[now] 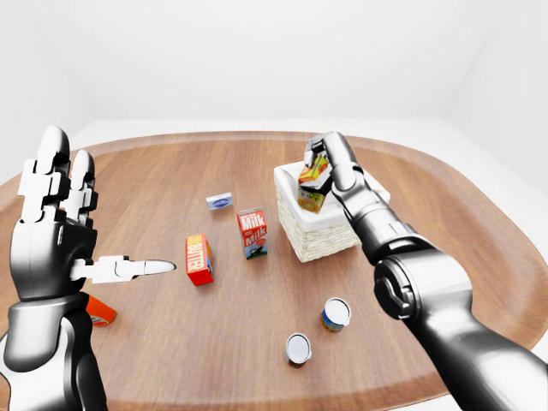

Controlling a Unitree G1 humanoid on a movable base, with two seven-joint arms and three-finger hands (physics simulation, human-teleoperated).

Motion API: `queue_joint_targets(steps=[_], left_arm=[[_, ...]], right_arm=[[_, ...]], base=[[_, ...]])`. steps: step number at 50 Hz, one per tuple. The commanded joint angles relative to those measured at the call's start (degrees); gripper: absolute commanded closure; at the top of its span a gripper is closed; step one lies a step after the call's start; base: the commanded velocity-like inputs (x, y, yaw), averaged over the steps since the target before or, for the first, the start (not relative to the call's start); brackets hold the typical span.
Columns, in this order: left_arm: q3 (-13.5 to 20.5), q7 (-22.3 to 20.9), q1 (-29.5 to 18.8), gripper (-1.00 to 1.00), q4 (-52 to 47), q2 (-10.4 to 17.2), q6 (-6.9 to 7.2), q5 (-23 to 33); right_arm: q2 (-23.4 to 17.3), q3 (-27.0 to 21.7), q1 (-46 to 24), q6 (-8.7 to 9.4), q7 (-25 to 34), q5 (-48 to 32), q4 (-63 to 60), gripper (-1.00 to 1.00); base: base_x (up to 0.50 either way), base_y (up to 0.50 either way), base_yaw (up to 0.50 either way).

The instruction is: Pick up the orange juice, and put it in the basket.

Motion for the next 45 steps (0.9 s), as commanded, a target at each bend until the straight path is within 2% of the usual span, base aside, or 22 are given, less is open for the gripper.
queue_joint_targets(steps=[1, 19, 20, 21, 22, 23, 45], left_arm=[[-0.8, 0.7, -0.2, -1.0, 5.8, -0.2, 0.0, 1.8], [-0.7, 0.7, -0.2, -1.0, 5.7, -0.2, 0.0, 1.8], [-0.7, 0.7, -0.2, -1.0, 5.7, -0.2, 0.0, 1.8], [-0.8, 0.7, -0.2, -1.0, 5.8, -0.2, 0.0, 1.8], [-0.7, 0.7, -0.2, -1.0, 5.8, -0.2, 0.0, 1.8], [-0.7, 0.7, -0.2, -1.0, 5.7, -0.3, 0.0, 1.8], [-0.7, 0.7, -0.2, -1.0, 5.8, -0.2, 0.0, 1.8]], right_arm=[[0.5, -0.2, 0.1, -0.73, -1.6, -1.3, 3.4, 1.0], [0.9, -0.8, 1.1, -0.73, -0.9, -0.8, 3.4, 1.0], [1.0, -0.8, 1.3, -0.73, -0.7, -0.7, 3.4, 0.7], [1.0, -0.8, 1.3, -0.73, -0.9, -0.7, 3.4, -0.25], [1.1, -0.9, 1.4, -0.73, -0.8, -0.6, 3.4, -0.95], [1.1, -0.8, 1.4, -0.73, -0.8, -0.6, 3.4, -1.0], [1.0, -0.5, 1.4, -0.73, -0.8, -0.9, 3.4, -1.0]], base=[[0.0, 0.0, 0.0], [0.0, 0.0, 0.0], [0.0, 0.0, 0.0], [0.0, 0.0, 0.0], [0.0, 0.0, 0.0], [0.0, 0.0, 0.0], [0.0, 0.0, 0.0]])
